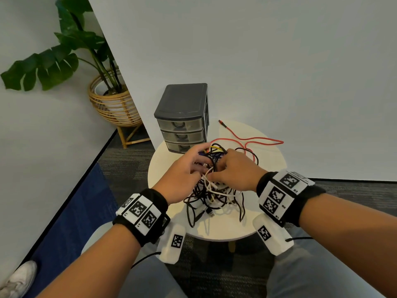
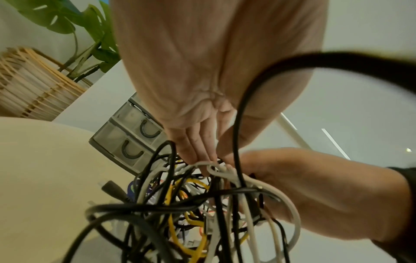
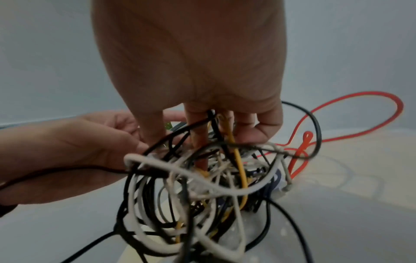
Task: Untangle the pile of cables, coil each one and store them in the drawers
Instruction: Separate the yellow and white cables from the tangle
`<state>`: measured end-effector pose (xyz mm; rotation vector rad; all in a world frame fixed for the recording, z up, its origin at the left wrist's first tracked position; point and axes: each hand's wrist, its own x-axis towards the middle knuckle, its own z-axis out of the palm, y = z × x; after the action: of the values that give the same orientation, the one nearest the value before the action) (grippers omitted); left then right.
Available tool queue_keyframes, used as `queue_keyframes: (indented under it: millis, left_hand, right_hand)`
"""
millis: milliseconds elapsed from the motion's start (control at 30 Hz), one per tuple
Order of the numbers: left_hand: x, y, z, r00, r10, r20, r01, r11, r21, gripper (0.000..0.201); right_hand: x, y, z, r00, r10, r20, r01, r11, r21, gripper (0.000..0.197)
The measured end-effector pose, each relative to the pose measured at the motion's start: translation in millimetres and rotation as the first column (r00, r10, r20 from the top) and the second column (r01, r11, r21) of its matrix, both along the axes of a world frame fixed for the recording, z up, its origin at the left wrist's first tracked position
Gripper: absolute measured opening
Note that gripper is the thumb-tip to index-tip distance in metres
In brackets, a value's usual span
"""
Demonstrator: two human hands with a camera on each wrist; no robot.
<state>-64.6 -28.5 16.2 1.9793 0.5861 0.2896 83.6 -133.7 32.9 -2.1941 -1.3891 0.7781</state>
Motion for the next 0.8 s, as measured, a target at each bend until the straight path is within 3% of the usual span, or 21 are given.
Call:
queue_keyframes:
  millis: [167,267,333,533,700,800]
  left_hand:
    - [0,3,5,0.981,0.194,0.024,-0.195,0.981,0.017,0.040]
    - [2,8,5,0.989,0.118,-0.087,-0.098,0.973,0.207,0.011]
    - [7,8,6,0.982,0.080,-0.173,-0.031,0.963,0.266,0.004]
    - [14,8,-2,0.973,0.153,-0.172,-0.081,0.926,0.368,0.006]
    - [8,18,-11,0.945,0.200,-0.257,-0.133,0.958,0.255,0.014]
    - [11,23,-12,0.934,0.188,-0.304,-0.141,0.975,0.169,0.022]
  right_hand:
    - [3,-2,-3,0.979,-0.093,-0.180,0.087,0.995,-0.043,0.021]
    - [5,-4,-6,0.960,-0.115,-0.254,0.106,0.993,-0.048,0.020]
    - [6,-3,-7,0.949,-0.130,-0.288,0.118,0.991,-0.060,0.017]
    - [7,-1,-6,0.947,-0.153,-0.284,0.128,0.986,-0.105,0.019]
    - [13,-3,-6,0.910,-0.197,-0.364,0.166,0.979,-0.117,0.023]
    - [17,-8,-7,0.890,-0.215,-0.402,0.188,0.976,-0.105,0.015]
